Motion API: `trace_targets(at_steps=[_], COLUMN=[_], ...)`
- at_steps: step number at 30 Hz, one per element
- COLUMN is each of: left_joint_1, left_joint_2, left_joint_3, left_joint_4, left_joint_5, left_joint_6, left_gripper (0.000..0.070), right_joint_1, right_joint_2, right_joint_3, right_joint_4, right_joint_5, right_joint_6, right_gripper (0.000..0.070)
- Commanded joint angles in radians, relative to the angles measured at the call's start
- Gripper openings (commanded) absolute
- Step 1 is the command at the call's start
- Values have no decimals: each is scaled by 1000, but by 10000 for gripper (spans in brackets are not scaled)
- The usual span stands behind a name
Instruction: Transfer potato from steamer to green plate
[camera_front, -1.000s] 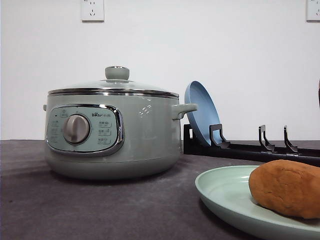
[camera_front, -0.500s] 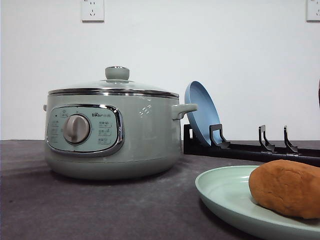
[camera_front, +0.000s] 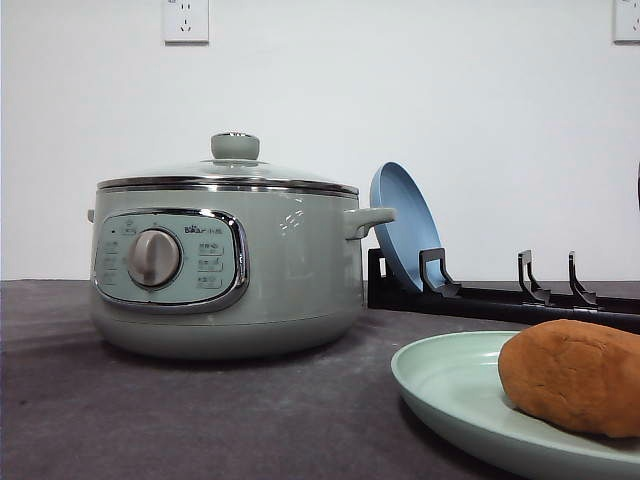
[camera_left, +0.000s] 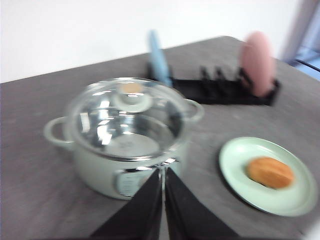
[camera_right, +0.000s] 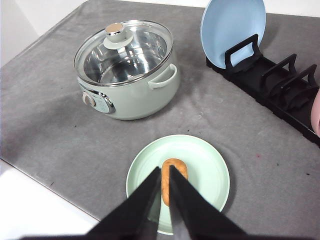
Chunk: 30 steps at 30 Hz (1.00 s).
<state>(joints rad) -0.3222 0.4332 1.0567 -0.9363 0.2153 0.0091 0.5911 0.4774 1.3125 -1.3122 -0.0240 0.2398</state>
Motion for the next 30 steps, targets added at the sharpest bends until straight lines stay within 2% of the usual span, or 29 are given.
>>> trace_targets(at_steps=[1,5,8,11,17,25,30], left_joint_1=[62,200,263,295,302,307,315], left_joint_2=[-17,-124,-221,-307,-398,-430,-430], left_joint_3=[-39,-226,-405,-590,-863,-1034,-1045], left_joint_4=[32,162,283,421,632,775,779], left_joint_5=[3,3,-6,-51,-121,-123,-156], left_joint_6=[-2,12,45,48,-16,-29,-25], left_gripper=[0,0,0,0,0,0,0], right_joint_1=[8,8,8,8,8,8,8], right_joint_2=[3,3,3,3,3,3,3], right_joint_3=[16,16,16,16,16,16,16], right_joint_4=[10,10,10,10,10,10,11], right_joint_5=[-1,-1,-1,-1,-1,-1,-1], right_joint_6=[-5,-5,-5,-5,-5,-5,-5], right_gripper=[16,16,16,16,16,16,16])
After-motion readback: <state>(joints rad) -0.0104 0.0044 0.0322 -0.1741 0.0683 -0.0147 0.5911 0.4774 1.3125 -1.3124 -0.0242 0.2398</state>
